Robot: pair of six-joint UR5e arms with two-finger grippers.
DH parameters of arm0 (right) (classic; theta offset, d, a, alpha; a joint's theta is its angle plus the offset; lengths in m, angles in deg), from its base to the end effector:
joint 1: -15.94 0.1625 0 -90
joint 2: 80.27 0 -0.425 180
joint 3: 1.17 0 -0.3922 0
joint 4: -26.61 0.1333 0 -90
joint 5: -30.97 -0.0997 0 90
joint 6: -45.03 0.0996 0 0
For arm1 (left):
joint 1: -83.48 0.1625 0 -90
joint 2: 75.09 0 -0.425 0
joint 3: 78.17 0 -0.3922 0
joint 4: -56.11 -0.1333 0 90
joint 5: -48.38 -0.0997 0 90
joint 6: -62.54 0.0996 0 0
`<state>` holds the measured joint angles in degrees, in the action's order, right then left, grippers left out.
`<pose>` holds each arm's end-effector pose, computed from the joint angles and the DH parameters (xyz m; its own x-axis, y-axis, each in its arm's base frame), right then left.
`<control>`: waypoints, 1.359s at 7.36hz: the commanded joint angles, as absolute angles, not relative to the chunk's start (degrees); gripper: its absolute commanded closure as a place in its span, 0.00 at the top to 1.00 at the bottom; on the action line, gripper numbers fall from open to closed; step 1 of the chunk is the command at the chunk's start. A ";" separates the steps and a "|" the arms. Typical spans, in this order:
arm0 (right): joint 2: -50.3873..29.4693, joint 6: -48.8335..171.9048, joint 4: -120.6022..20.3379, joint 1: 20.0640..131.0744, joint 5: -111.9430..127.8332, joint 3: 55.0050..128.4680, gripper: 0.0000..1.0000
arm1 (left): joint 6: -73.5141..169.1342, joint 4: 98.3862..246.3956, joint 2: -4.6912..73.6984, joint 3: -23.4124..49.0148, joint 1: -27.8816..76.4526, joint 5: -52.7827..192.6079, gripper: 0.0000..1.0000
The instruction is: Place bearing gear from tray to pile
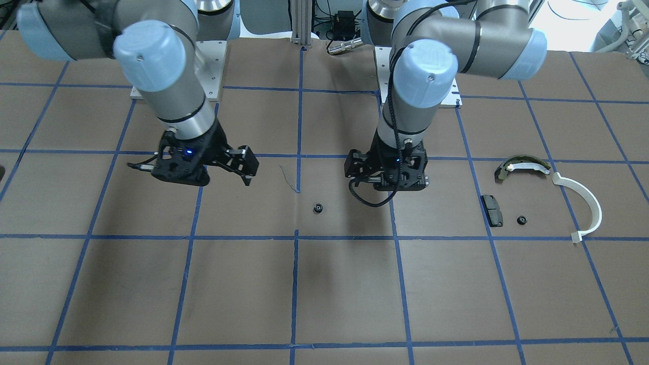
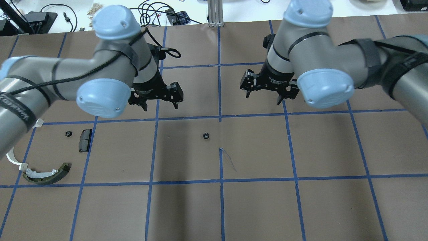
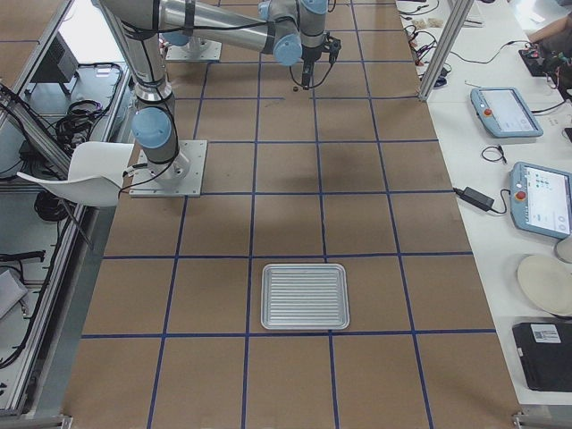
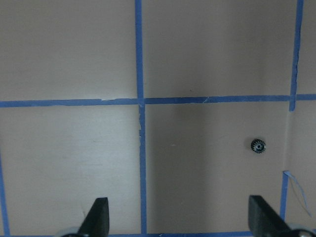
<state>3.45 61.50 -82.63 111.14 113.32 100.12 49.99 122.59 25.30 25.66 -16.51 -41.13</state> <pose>0.1933 -0.5075 0.3708 -0.9719 0.1924 -0.1359 0.1929 0.9812 0.0098 -0.2245 -0.5015 0.3188 -0.9990 -0.0448 0.0057 -0.0447 0.9989 0.0138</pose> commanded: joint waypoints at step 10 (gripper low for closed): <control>14.22 46.53 -65.76 100.66 115.05 94.63 1.00 | 39.16 99.09 42.07 30.29 -27.96 -44.58 0.01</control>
<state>14.31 46.36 -65.92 100.23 119.28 94.98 38.53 99.09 42.25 30.42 -27.96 -42.66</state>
